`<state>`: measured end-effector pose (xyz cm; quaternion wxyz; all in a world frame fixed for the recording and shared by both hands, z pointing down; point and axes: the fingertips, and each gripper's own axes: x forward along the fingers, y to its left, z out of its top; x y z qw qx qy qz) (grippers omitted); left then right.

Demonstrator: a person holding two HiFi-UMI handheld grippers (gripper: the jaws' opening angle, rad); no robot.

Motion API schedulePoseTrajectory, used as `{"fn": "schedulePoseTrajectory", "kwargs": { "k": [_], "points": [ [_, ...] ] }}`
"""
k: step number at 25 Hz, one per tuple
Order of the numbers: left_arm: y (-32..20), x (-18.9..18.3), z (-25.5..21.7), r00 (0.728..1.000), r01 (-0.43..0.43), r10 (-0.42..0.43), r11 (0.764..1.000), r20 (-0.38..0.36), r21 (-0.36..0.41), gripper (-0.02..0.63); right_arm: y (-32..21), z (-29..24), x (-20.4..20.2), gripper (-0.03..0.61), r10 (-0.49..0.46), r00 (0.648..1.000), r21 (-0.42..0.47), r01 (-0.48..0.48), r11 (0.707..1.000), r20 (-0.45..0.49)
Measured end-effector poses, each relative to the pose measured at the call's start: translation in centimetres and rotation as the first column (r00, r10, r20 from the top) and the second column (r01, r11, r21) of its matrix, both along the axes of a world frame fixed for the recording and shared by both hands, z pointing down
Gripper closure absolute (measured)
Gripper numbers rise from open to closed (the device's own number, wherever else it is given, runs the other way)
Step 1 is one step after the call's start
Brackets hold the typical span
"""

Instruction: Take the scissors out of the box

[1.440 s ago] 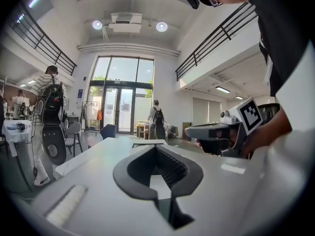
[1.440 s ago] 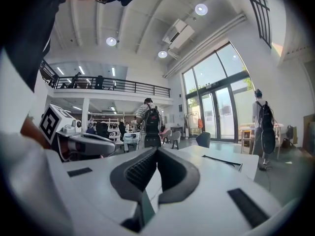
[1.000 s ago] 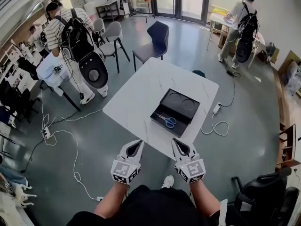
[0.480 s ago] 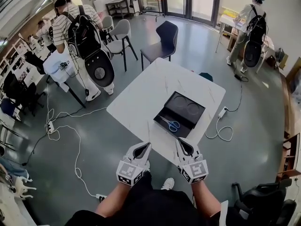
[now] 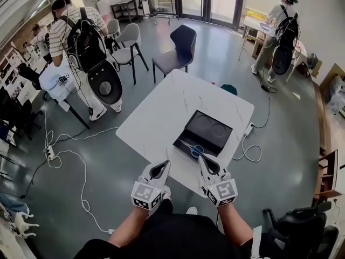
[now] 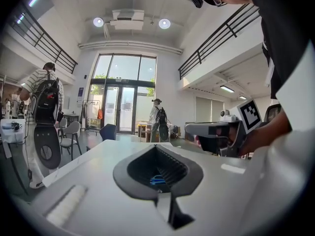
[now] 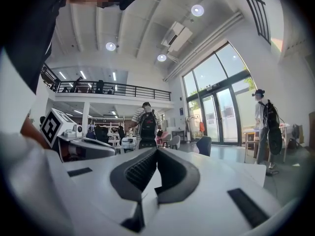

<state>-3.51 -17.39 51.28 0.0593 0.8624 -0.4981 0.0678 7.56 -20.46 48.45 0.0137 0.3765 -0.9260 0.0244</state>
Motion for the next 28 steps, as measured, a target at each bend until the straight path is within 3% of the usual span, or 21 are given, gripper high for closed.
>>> {"fn": "schedulePoseTrajectory", "kwargs": {
  "k": [18,28],
  "points": [
    [-8.7,-7.0,0.6,0.990,-0.137,0.137,0.991,-0.042,0.005,0.604,-7.0,0.8,-6.7,0.571,0.145,0.987,-0.008,-0.146,0.989,-0.068],
    [-10.4,-5.6,2.5,0.955,-0.293,0.292,0.956,-0.054,-0.019,0.604,-7.0,2.7,-6.2,0.571,0.248,0.959,-0.057,-0.257,0.965,-0.138]
  ]
}}
